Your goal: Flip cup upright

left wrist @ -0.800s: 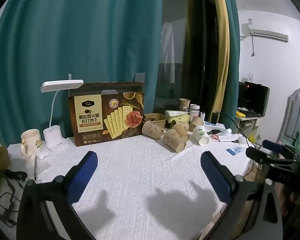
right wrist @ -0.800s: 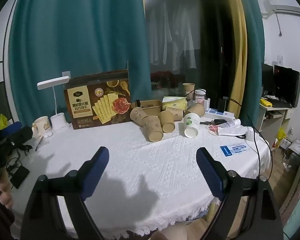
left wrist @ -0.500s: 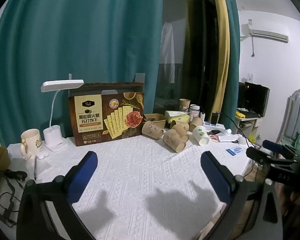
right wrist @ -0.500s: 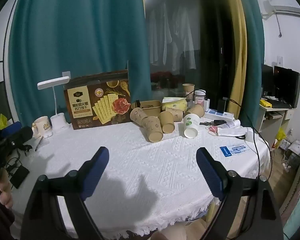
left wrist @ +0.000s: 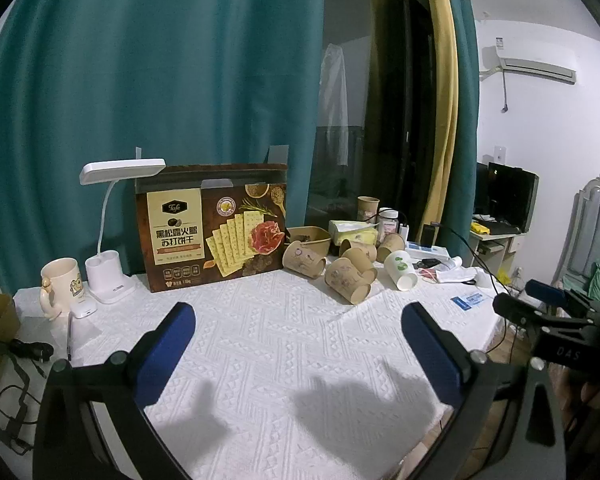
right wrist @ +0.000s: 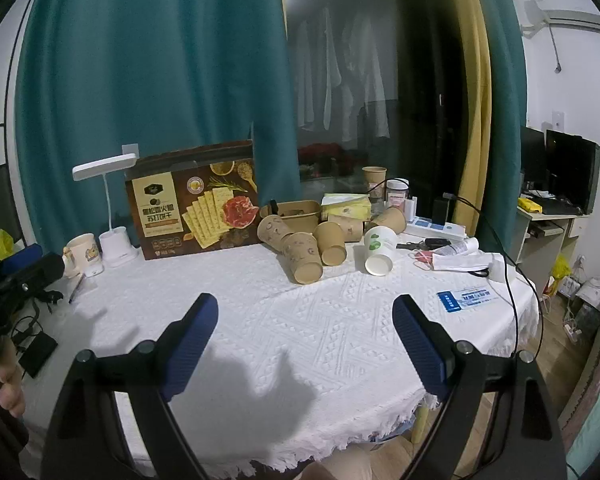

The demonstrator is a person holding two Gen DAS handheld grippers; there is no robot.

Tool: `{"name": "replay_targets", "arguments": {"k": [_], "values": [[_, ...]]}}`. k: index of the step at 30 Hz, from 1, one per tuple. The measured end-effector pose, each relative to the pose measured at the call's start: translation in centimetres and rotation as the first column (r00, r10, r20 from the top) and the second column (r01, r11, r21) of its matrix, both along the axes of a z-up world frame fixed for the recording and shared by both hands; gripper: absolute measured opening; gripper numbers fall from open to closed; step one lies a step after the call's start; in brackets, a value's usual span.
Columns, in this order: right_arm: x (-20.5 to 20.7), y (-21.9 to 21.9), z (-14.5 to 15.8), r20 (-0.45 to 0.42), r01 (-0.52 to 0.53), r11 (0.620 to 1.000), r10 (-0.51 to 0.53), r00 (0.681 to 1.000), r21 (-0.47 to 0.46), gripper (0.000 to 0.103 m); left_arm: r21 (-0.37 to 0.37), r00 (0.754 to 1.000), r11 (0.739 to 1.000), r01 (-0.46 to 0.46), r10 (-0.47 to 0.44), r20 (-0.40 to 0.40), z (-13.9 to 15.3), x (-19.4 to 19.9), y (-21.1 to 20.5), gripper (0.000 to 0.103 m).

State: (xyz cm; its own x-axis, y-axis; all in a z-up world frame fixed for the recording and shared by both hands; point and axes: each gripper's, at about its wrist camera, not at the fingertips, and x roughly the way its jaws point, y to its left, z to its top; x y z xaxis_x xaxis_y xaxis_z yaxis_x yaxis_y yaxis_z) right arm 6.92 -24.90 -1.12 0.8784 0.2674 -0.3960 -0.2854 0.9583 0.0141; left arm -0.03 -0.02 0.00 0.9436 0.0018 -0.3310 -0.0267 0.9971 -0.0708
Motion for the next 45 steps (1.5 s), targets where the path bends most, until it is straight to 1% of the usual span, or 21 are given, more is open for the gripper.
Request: {"name": "replay_targets", "arguments": {"k": [11,17,27,33,45], "values": [[-0.1,-0.3,-0.3,-0.004,0.010,1.000,-0.010,1.000,-0.002,0.087,-0.004,1.000,1.000,0.004,-0.004,0.001,-0.1,0.1,-0.1,0.103],[-0.3,0.2,-0.2,0.004,0.021,1.000,-0.021,1.000,-0.010,0.087,-0.022,1.000,1.000,0.008,-0.008,0.005,0.0,0.0,0.7,0.103],[-0.7,0.3,-0.2,0.009,0.021,1.000,-0.020,1.000,-0.014,0.087,-0.024,1.000,1.000,0.011,-0.011,0.013,-0.1,-0.3,0.8,0.103],[-0.6,-0.1,-0.6,0.000,0.028,1.000,-0.028,1.000,-0.002,0.087,-0.009,1.000,1.000,0.014,-0.014,0.007,0.1,-0.2,0.5,0.103],[-0.5,-0.8,-0.4,0.004,0.040,0.999,-0.040,0.999,0.007,0.087,0.004,1.000,1.000,0.028,-0.028,0.009,0.4,0.0,-0.1,0.103]]}}
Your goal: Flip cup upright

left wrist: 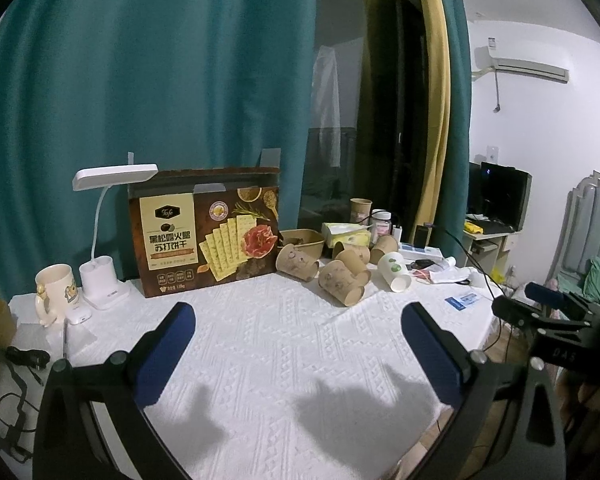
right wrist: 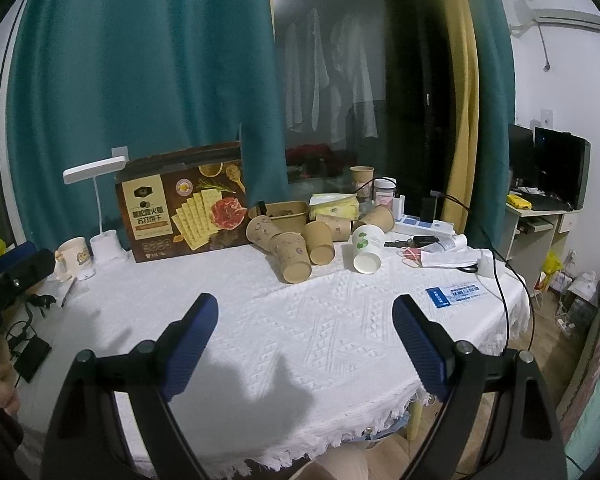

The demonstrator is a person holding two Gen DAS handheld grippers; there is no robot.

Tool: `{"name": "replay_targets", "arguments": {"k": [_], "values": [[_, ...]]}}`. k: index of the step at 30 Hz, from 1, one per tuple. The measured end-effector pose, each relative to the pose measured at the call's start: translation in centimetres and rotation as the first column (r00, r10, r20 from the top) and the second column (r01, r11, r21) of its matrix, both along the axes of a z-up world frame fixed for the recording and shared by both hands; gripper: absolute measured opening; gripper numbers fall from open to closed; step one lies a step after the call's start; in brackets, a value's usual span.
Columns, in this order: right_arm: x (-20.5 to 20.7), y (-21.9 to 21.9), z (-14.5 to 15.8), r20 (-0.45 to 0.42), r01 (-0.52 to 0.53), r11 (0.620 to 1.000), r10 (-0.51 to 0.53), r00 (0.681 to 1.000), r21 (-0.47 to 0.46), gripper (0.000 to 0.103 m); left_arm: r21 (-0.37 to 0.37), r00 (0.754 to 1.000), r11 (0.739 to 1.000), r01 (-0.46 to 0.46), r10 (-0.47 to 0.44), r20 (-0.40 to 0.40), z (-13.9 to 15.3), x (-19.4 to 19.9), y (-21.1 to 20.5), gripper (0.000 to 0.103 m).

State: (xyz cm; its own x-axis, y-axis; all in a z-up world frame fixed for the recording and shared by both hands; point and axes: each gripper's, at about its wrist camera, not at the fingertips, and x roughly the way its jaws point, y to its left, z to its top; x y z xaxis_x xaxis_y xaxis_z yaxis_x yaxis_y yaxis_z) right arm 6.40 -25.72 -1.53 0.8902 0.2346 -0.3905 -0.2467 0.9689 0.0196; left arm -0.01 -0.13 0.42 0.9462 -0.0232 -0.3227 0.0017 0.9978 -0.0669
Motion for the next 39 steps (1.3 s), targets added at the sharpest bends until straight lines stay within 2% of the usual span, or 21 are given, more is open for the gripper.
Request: {"name": "replay_targets", "arguments": {"k": [21,29,36,39], "values": [[0.0,-0.2,0.0,0.001,0.000,1.000,0.000,1.000,0.001,0.087,0.006,1.000,1.000,0.016,-0.016,0.019,0.5,0.1,-0.1,0.103],[0.7,-0.4,0.0,-0.002,0.001,1.000,-0.001,1.000,0.004,0.087,0.039,1.000,0.999,0.000,-0.001,0.015,0.3,1.3,-0.4,0.103],[4.1,-0.6,-0.4,-0.018,0.008,1.000,-0.008,1.000,-0.001,0.087,0.017,0.993,0.998,0.055,-0.053,-0.102,-1.7,6.2,-0.3,0.103],[6.6,-0.6,-0.9,-0.037,0.010,1.000,-0.011,0.999,-0.009,0.087,-0.055,0.982,0.997,0.056,-0.065,-0.175,-2.9,9.8,0.6,0.103]]}}
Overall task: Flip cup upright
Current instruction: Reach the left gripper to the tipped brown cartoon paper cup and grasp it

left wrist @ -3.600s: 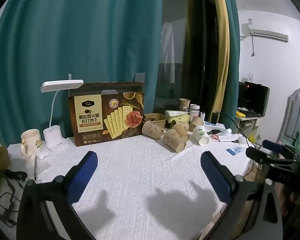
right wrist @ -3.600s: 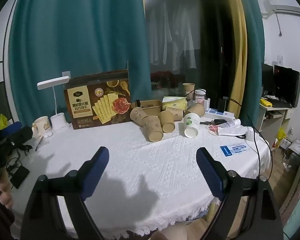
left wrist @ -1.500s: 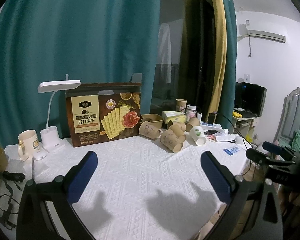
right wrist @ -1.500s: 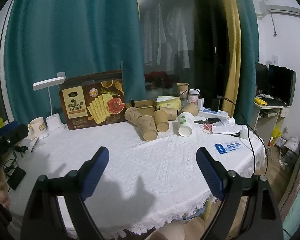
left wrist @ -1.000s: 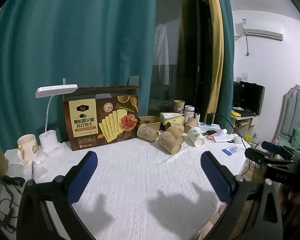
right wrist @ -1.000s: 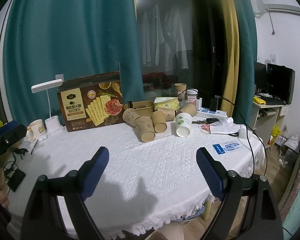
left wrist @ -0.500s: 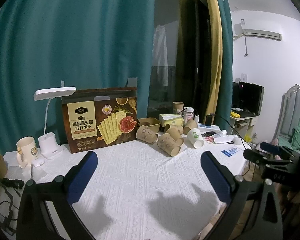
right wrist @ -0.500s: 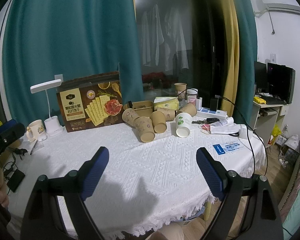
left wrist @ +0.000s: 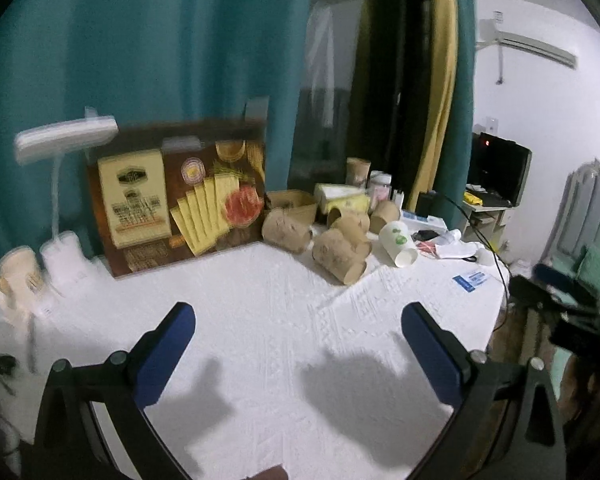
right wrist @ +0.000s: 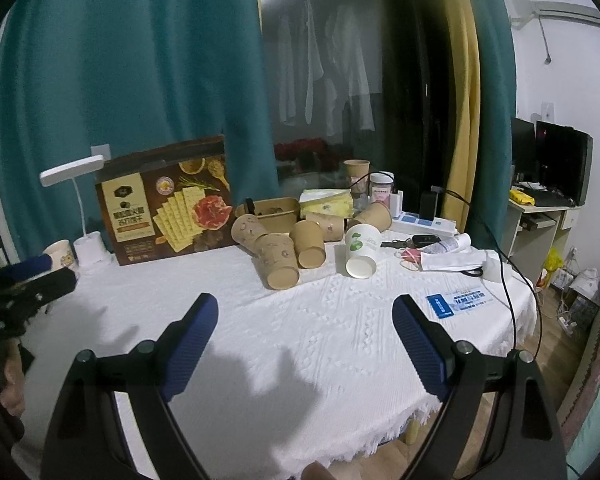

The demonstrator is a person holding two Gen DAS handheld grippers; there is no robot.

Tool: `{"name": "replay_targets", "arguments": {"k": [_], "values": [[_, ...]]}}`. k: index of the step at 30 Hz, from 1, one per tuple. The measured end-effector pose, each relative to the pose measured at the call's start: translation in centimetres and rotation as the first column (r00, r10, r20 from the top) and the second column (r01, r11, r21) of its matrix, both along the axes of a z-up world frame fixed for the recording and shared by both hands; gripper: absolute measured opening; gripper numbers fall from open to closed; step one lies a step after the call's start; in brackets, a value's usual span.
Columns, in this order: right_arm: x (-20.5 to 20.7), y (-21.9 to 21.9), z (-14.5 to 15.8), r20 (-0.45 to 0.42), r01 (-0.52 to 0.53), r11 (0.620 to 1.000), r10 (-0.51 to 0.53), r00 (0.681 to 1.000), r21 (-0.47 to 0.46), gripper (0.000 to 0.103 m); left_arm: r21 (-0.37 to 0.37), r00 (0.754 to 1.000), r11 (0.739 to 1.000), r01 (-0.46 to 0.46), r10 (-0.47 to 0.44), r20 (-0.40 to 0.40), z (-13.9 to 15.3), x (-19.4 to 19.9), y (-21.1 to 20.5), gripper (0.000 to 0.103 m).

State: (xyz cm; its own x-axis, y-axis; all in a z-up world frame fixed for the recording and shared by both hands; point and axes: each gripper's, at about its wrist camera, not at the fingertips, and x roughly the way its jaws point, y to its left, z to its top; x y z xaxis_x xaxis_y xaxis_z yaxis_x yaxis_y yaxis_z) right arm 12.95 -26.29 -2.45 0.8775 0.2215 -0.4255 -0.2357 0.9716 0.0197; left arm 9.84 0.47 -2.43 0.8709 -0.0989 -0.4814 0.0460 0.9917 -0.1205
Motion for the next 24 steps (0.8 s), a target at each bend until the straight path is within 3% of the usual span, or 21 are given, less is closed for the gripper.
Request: {"name": "replay_targets", "arguments": {"k": [5,11,16,20,24], "values": [[6.3,-0.5,-1.7,-0.049,0.019,0.999,-0.020,0.999,-0.034,0.087,-0.047,0.992,0.999,0.017,-0.023,-0.121,-2.5,7.6,0.9,0.103],[15.1,-1.9,-3.7,-0.144,0.032,0.999,-0.038,0.989,-0.045,0.087,-0.111,0.955,0.992,0.063,-0.092,-0.282,-5.8,18.7,0.6,0.103],[20.4,-3.0,-4.2,-0.173,0.058,0.998,-0.063,0.983,-0.031,0.087,-0.186,0.937,0.982,-0.036,-0.032,-0.349,-8.0,26.3,1.5,0.103],[21.7,-3.3,-4.8,-0.178,0.059,0.998,-0.059,0.982,-0.010,0.087,-0.241,0.916,0.961,-0.135,0.029,-0.400,-9.9,31.7,2.5,0.103],[22.2,-3.2,-6.2,-0.202,0.060,0.998,-0.060,0.977,-0.006,0.087,-0.312,0.907,0.936,-0.163,0.017,-0.421,-11.1,35.6,2.6,0.100]]}}
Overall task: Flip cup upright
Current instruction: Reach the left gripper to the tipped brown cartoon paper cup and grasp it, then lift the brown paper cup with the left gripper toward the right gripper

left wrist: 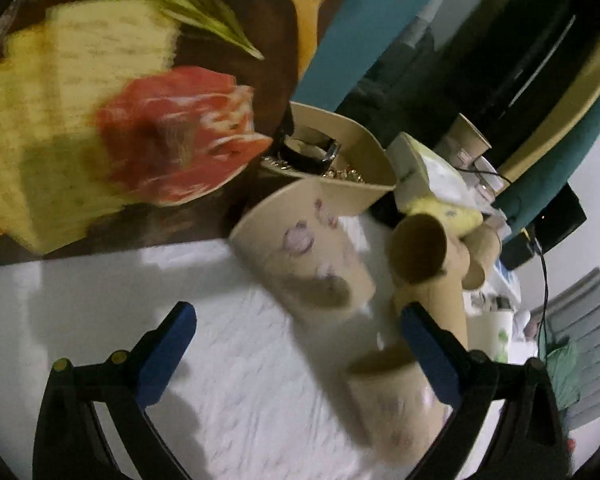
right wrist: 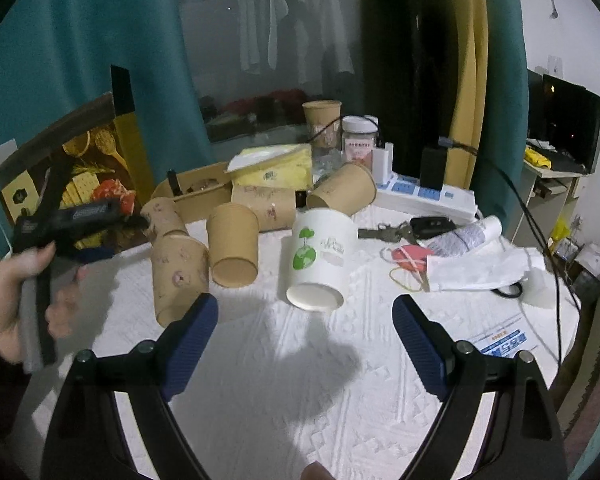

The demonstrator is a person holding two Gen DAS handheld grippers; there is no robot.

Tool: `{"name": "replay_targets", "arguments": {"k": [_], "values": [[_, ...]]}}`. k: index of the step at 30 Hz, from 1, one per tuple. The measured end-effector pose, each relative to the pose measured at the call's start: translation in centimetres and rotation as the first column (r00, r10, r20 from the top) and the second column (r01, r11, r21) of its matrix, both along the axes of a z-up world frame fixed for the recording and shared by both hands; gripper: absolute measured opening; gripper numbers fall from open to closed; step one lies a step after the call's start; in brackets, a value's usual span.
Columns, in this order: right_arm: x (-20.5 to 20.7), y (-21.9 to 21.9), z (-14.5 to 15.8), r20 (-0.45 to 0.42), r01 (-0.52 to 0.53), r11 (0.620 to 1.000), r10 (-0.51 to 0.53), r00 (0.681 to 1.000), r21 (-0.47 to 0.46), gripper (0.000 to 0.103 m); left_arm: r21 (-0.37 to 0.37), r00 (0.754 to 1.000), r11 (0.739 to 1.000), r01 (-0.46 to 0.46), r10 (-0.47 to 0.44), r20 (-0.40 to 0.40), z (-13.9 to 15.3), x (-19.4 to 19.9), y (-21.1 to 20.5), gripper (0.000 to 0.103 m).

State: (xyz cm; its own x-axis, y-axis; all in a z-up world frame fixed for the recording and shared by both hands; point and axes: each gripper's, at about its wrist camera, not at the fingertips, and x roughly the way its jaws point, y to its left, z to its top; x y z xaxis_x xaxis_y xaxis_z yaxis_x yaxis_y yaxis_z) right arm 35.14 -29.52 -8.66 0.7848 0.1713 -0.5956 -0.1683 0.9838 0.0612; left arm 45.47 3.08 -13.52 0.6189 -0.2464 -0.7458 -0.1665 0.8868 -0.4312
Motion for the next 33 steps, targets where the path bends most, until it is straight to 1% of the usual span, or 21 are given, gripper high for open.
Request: {"name": "replay_targets", "arguments": {"k": [3,6,8,10,11,14,18,21,26,29,30,33], "values": [[0.0,-0.5,-0.9,-0.013,0.012,1.000,-0.011,1.000,0.012,0.087,-0.022,0.999,1.000,0.003,-0.004,-0.036,-1.1,2.4,-0.7,0.099],[-0.1,-1.0,-1.4,-0.015,0.028,0.999,-0.027,1.000,0.022,0.088,-0.007,0.996,0.999,-0.043,0.043,-0.079,-2.2,4.0,-1.0,0.096],[-0.4,-1.2,-1.5,-0.010,0.026,0.999,-0.026,1.000,0.024,0.088,-0.024,0.994,0.999,-0.042,0.039,-0.102,-2.9,4.7,-1.1,0.093],[-0.7,-1.1,-1.4,-0.001,0.024,1.000,-0.024,1.000,0.019,0.088,-0.007,0.995,0.999,-0.040,0.039,-0.089,-2.9,4.7,-1.3,0.084],[-0.9,-1.1,-1.3,0.002,0.023,1.000,-0.023,1.000,0.019,0.088,-0.021,0.995,0.999,-0.032,0.030,-0.093,-2.9,4.8,-1.3,0.076],[-1.5,-0.8,-1.0,0.010,0.016,1.000,-0.016,1.000,0.025,0.087,-0.045,0.995,0.998,-0.034,0.029,-0.095,-2.5,4.7,-0.9,0.072],[-2.9,-0.2,-0.1,0.032,0.009,0.999,-0.010,0.999,0.031,0.088,-0.062,0.998,0.998,-0.018,0.014,-0.065,-1.4,3.3,-0.6,0.067],[-4.3,0.3,0.6,0.048,0.005,0.999,-0.007,0.999,0.037,0.088,-0.067,0.999,0.998,0.001,-0.003,-0.038,0.0,1.5,-0.4,0.066],[-7.6,1.1,1.6,0.067,-0.004,0.998,0.000,0.998,0.062,0.088,-0.066,0.999,0.997,0.039,-0.038,0.011,2.7,-3.6,0.2,0.065],[-9.9,1.6,1.7,0.073,-0.002,0.998,-0.003,0.997,0.070,0.088,-0.053,0.997,0.996,0.071,-0.070,0.032,3.9,-8.0,0.9,0.065],[-10.9,1.7,1.6,0.072,-0.002,0.997,-0.003,0.997,0.071,0.088,-0.051,0.996,0.996,0.080,-0.078,0.040,4.2,-10.0,1.3,0.065],[-13.1,2.0,1.3,0.068,-0.003,0.997,-0.002,0.998,0.073,0.088,-0.051,0.994,0.994,0.098,-0.096,0.045,4.6,-14.8,1.2,0.065]]}}
